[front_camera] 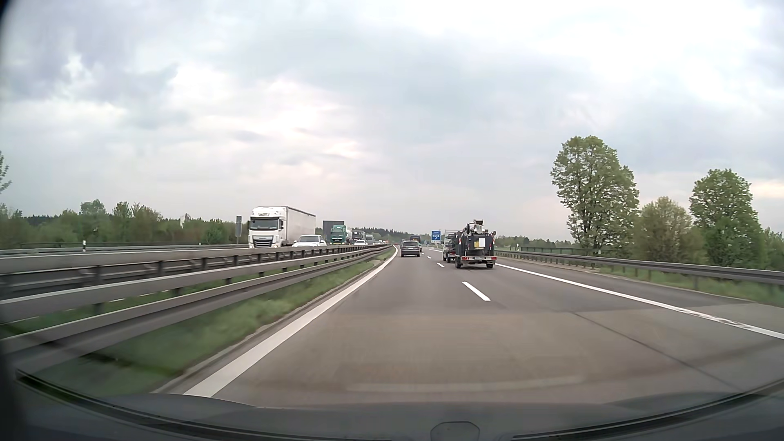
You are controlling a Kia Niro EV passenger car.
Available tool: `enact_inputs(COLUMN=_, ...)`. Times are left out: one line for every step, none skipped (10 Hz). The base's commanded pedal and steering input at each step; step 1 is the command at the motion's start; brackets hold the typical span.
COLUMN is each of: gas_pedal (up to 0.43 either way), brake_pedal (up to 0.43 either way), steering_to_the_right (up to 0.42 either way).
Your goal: Follow the waypoints while adhering to traffic rules and regulations
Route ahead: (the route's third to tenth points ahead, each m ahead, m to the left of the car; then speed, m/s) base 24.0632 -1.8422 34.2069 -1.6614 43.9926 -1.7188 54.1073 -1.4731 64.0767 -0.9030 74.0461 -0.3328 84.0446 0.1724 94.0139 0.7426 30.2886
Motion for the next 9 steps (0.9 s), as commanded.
enact_inputs(gas_pedal=0.118, brake_pedal=0.000, steering_to_the_right=-0.007)
enact_inputs(gas_pedal=0.118, brake_pedal=0.000, steering_to_the_right=-0.007)
enact_inputs(gas_pedal=0.110, brake_pedal=0.000, steering_to_the_right=-0.006)
enact_inputs(gas_pedal=0.110, brake_pedal=0.000, steering_to_the_right=-0.006)
enact_inputs(gas_pedal=0.110, brake_pedal=0.000, steering_to_the_right=-0.006)
enact_inputs(gas_pedal=0.110, brake_pedal=0.000, steering_to_the_right=-0.005)
enact_inputs(gas_pedal=0.118, brake_pedal=0.000, steering_to_the_right=-0.003)
enact_inputs(gas_pedal=0.130, brake_pedal=0.000, steering_to_the_right=-0.001)
enact_inputs(gas_pedal=0.157, brake_pedal=0.000, steering_to_the_right=0.000)
